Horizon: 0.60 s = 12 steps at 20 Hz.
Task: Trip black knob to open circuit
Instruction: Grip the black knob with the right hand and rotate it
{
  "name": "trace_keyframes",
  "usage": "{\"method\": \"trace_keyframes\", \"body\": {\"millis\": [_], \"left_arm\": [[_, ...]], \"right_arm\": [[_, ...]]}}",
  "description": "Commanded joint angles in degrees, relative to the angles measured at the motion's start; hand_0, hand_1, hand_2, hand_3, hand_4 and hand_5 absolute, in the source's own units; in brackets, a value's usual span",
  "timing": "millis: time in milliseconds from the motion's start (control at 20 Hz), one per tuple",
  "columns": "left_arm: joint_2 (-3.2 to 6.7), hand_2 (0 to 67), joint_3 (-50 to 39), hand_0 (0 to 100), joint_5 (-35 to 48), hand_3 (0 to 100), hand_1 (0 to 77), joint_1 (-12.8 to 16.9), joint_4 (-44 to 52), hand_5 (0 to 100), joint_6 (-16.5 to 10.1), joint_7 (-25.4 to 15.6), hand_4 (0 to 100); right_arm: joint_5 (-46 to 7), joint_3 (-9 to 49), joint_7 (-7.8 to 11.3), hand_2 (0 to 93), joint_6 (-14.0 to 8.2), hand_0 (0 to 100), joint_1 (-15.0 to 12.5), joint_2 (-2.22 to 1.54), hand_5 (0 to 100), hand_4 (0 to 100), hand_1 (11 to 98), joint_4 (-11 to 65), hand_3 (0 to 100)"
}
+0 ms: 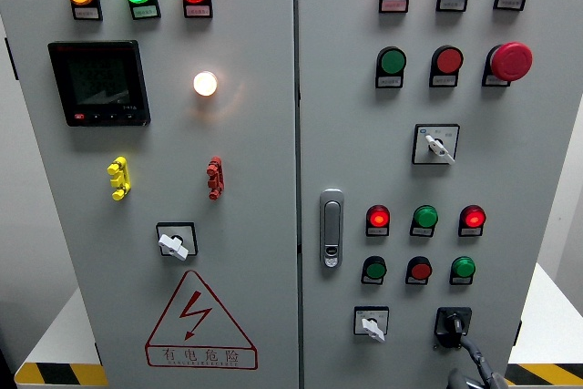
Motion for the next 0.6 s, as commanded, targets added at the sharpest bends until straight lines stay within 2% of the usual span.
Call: {"method": "trace_keyframes", "body": {"millis": [0,550], "left_arm": [[0.00,19.4,0.00,0,0.00,26,0.0,0.00,0.00,9,0.00,0.00,10],[0.00,19.5,0.00,0,0.00,26,0.0,0.00,0.00,9,0.00,0.00,10]], "right_arm": [[0.10,-0.35,-0.12,0.0,-0.16,97,-0.06,0.01,100,97,50.4,0.04,91],[0.98,-1.40,-0.38,0.0,0.02,97,0.12,0.01,100,98,50.3,0.04,92]]}}
